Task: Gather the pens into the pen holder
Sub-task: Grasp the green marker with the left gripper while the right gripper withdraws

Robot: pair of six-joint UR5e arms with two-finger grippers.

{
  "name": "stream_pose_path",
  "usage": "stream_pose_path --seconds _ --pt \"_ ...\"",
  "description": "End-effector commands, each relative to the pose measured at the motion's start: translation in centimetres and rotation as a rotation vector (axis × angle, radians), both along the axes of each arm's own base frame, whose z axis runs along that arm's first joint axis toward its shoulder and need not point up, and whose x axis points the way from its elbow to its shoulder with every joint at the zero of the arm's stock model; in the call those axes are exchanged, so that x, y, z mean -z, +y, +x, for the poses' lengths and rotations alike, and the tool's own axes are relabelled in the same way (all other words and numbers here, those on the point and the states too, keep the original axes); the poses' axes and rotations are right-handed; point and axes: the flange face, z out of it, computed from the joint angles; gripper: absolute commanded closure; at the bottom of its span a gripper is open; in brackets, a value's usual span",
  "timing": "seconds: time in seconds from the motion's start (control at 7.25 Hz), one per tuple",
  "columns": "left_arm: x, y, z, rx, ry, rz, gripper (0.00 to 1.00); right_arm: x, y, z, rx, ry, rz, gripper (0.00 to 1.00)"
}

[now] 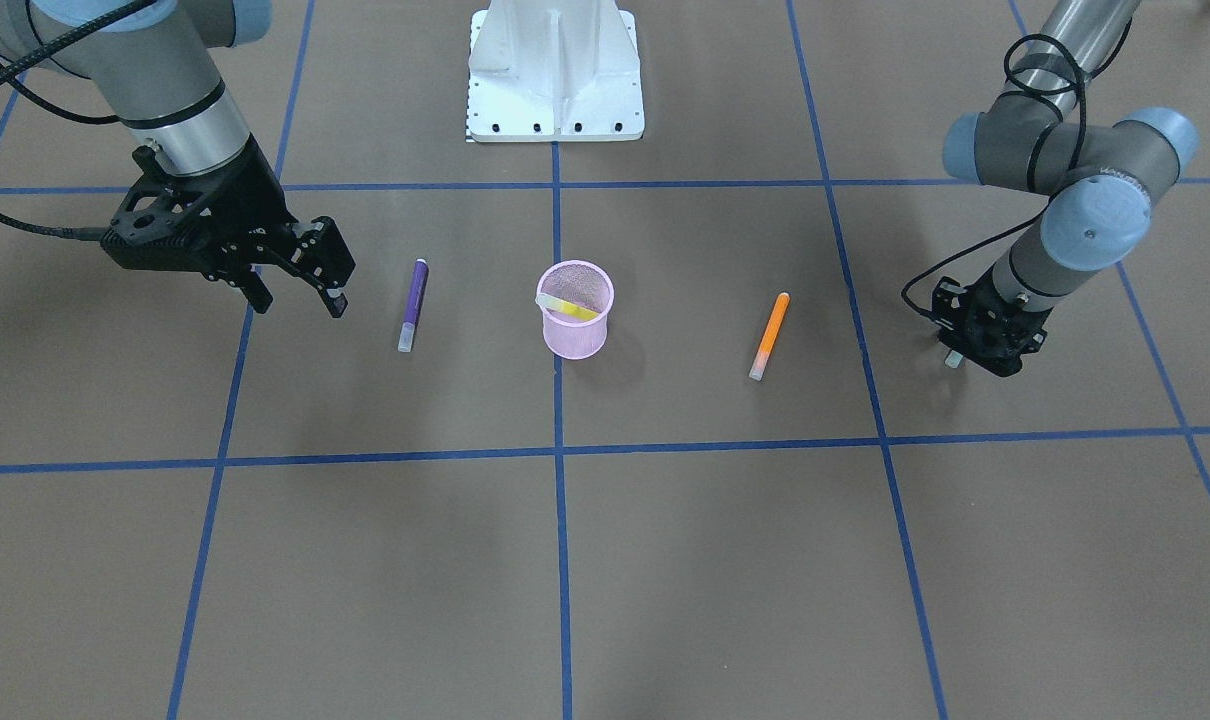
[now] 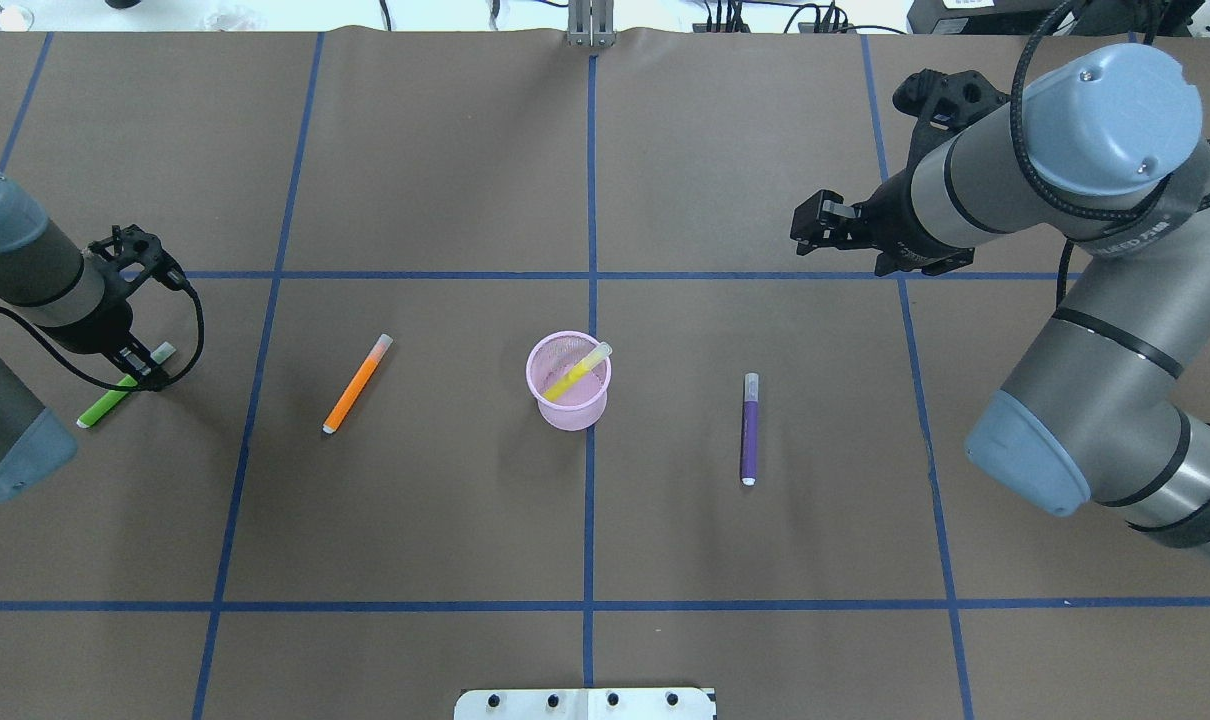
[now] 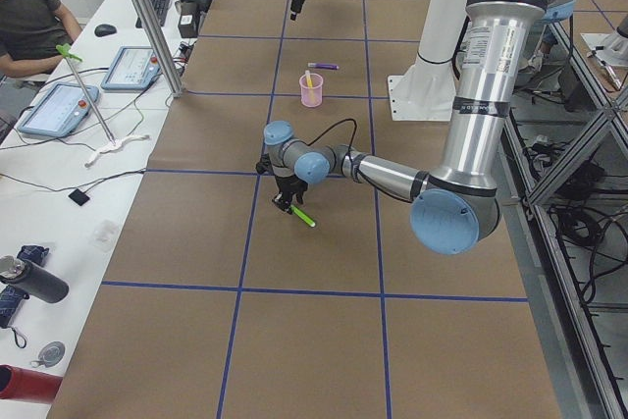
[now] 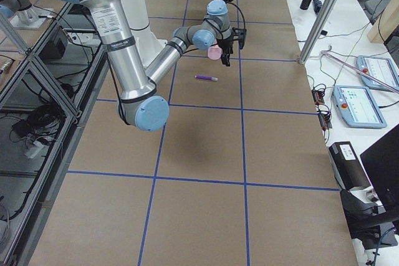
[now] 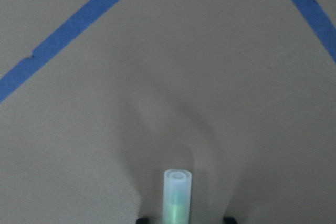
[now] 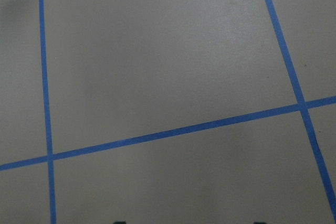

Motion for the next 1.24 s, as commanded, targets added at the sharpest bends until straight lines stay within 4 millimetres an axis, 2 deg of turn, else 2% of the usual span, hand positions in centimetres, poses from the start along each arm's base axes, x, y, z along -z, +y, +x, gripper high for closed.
stream_pose_path --seconds 0.0,0.41,0.55,0.69,0.97,1.1 --pt "0.0 0.0 -0.1 -0.012 -0.014 -0.020 1.00 0.1 -0.1 0.1 -0.002 -0.002 0.000 0.14" --pt "1.5 -0.4 -0.5 -0.004 -0.011 -0.022 1.00 0.2 -0.1 0.6 -0.012 -0.006 0.001 0.14" --pt "3.9 -0.5 -0.6 -0.005 0.005 -0.025 1.00 0.2 -0.2 0.7 -0.014 -0.007 0.001 0.14" --pt "7.8 -0.3 -1.1 -0.003 0.024 -0.028 1.00 0.2 -0.3 1.4 -0.021 -0.010 -0.001 0.14" --pt "16.4 0.7 -1.6 0.083 0.087 -0.012 1.00 -1.4 -1.2 3.8 -0.012 -0.003 -0.019 0.15" --pt "22.1 -0.5 -0.5 0.146 0.148 0.004 1.00 -3.0 -1.3 4.7 0.000 0.024 -0.013 0.15"
